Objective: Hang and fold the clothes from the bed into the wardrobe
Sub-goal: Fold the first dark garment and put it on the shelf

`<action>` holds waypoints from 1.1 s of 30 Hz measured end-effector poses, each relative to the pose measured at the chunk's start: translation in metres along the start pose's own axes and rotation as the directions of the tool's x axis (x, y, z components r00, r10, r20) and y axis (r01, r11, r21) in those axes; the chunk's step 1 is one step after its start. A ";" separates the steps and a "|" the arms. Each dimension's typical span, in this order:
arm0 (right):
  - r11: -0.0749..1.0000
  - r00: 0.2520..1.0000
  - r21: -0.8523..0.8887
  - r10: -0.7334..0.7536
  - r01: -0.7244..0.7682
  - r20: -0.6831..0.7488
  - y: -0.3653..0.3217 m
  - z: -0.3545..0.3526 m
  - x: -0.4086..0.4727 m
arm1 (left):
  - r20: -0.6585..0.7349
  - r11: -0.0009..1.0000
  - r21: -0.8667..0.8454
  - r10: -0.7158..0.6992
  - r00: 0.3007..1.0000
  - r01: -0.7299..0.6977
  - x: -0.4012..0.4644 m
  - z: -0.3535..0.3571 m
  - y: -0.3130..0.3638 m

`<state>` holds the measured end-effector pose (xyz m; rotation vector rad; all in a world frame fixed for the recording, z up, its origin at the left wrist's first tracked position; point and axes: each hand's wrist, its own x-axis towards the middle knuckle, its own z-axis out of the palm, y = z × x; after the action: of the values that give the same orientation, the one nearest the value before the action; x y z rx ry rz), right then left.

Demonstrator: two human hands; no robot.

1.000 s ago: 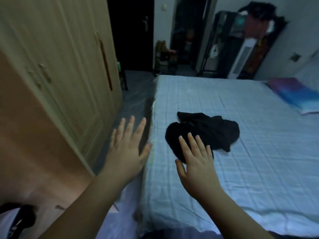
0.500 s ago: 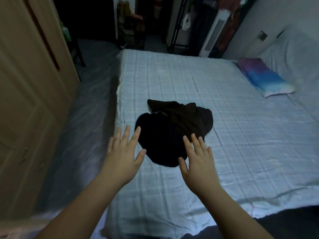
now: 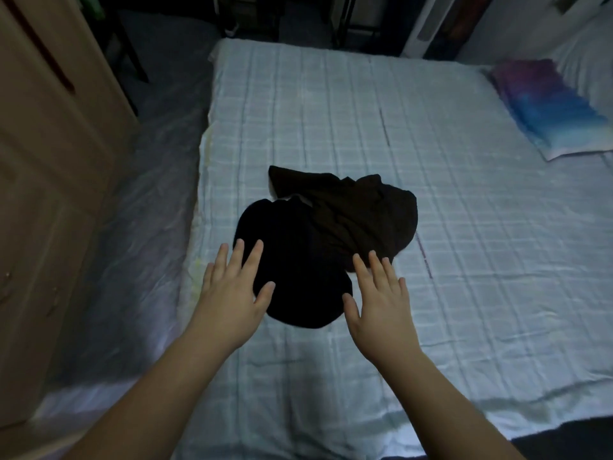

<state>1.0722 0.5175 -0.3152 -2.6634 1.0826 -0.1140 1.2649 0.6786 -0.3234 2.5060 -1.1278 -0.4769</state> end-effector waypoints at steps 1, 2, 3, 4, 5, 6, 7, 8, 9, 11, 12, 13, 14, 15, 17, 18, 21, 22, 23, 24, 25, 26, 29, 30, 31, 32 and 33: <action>1.000 1.000 0.004 -0.002 0.002 0.017 0.015 0.006 0.009 | 0.006 1.000 -0.007 -0.008 1.000 0.008 0.008 0.011 0.008; 1.000 0.999 0.016 -0.002 0.002 0.041 0.030 0.012 0.018 | 0.014 1.000 -0.014 -0.010 1.000 0.011 0.016 0.023 0.016; 0.999 0.998 0.032 -0.005 0.003 0.068 0.046 0.018 0.027 | 0.018 1.000 -0.017 -0.009 1.000 0.009 0.024 0.035 0.026; 0.999 0.996 0.046 -0.011 0.007 0.092 0.063 0.024 0.037 | 0.018 1.000 -0.010 -0.008 1.000 0.008 0.034 0.049 0.036; 0.999 0.992 0.049 -0.019 0.013 0.121 0.082 0.033 0.048 | 0.022 1.000 0.006 -0.007 1.000 0.007 0.044 0.062 0.046; 0.999 0.988 0.043 -0.021 0.015 0.150 0.101 0.042 0.060 | 0.030 1.000 0.017 -0.009 0.999 0.008 0.055 0.075 0.058; 1.000 0.984 0.027 -0.014 0.009 0.176 0.123 0.052 0.070 | 0.040 1.000 0.023 -0.015 0.999 0.014 0.066 0.088 0.069; 1.000 0.981 0.006 -0.002 0.001 0.194 0.144 0.062 0.081 | 0.041 0.999 0.029 -0.024 0.999 0.023 0.078 0.101 0.080; 1.000 0.979 -0.003 0.010 -0.010 0.204 0.164 0.073 0.092 | 0.039 0.999 0.034 -0.035 0.999 0.034 0.089 0.113 0.090; 0.998 0.974 0.045 0.041 -0.053 0.223 0.202 0.094 0.117 | 0.049 0.998 0.029 -0.056 0.997 0.054 0.109 0.139 0.109; 0.992 0.970 0.093 0.066 -0.090 0.234 0.219 0.105 0.131 | 0.064 0.997 0.027 -0.068 0.996 0.066 0.118 0.152 0.115; 0.978 0.964 0.150 0.102 -0.142 0.246 0.233 0.116 0.146 | 0.080 0.996 0.026 -0.081 0.993 0.080 0.125 0.164 0.120; 0.959 0.955 0.204 0.142 -0.198 0.259 0.246 0.127 0.161 | 0.094 0.995 0.025 -0.095 0.991 0.093 0.132 0.175 0.124; 0.935 0.945 0.248 0.183 -0.253 0.272 0.255 0.137 0.175 | 0.102 0.994 0.025 -0.110 0.989 0.108 0.136 0.184 0.126; 0.879 0.912 0.312 0.262 -0.361 0.316 0.263 0.152 0.199 | 0.103 0.991 0.024 -0.137 0.985 0.135 0.140 0.195 0.131; 0.845 0.893 0.346 0.290 -0.408 0.345 0.264 0.159 0.208 | 0.102 0.989 0.022 -0.147 0.984 0.145 0.139 0.197 0.133; 0.810 0.893 0.408 0.291 -0.421 0.344 0.257 0.172 0.217 | 0.083 0.987 0.022 -0.160 0.984 0.158 0.133 0.198 0.136; 0.821 0.907 0.414 0.274 -0.394 0.319 0.254 0.173 0.215 | 0.079 0.987 0.029 -0.161 0.984 0.159 0.130 0.196 0.136; 0.829 0.920 0.422 0.255 -0.367 0.299 0.252 0.173 0.211 | 0.081 0.986 0.034 -0.163 0.983 0.161 0.126 0.195 0.137; 0.829 0.928 0.437 0.237 -0.348 0.289 0.250 0.172 0.203 | 0.089 0.986 0.032 -0.163 0.983 0.161 0.122 0.193 0.138; 0.828 0.933 0.452 0.218 -0.333 0.287 0.248 0.170 0.195 | 0.096 0.987 0.020 -0.160 0.982 0.159 0.119 0.191 0.140; 0.829 0.937 0.460 0.200 -0.318 0.286 0.247 0.167 0.187 | 0.104 0.988 0.006 -0.154 0.983 0.154 0.115 0.190 0.143; 0.856 0.957 0.450 0.158 -0.255 0.241 0.245 0.154 0.161 | 0.114 0.993 -0.021 -0.117 0.987 0.120 0.105 0.191 0.155; 0.864 0.962 0.444 0.147 -0.238 0.230 0.245 0.149 0.152 | 0.115 0.994 -0.022 -0.105 0.988 0.109 0.101 0.192 0.160; 0.867 0.963 0.441 0.144 -0.234 0.227 0.246 0.144 0.143 | 0.118 0.995 -0.025 -0.094 0.989 0.098 0.097 0.193 0.165; 0.869 0.963 0.438 0.142 -0.232 0.230 0.246 0.137 0.132 | 0.120 0.996 -0.030 -0.082 0.989 0.087 0.091 0.194 0.169; 0.872 0.963 0.432 0.137 -0.229 0.234 0.247 0.132 0.120 | 0.125 0.996 -0.037 -0.071 0.990 0.077 0.084 0.194 0.173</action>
<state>1.0142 0.2929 -0.5118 -2.0942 1.0819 -0.0571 1.1207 0.4730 -0.4305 2.5190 -1.0600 -0.6773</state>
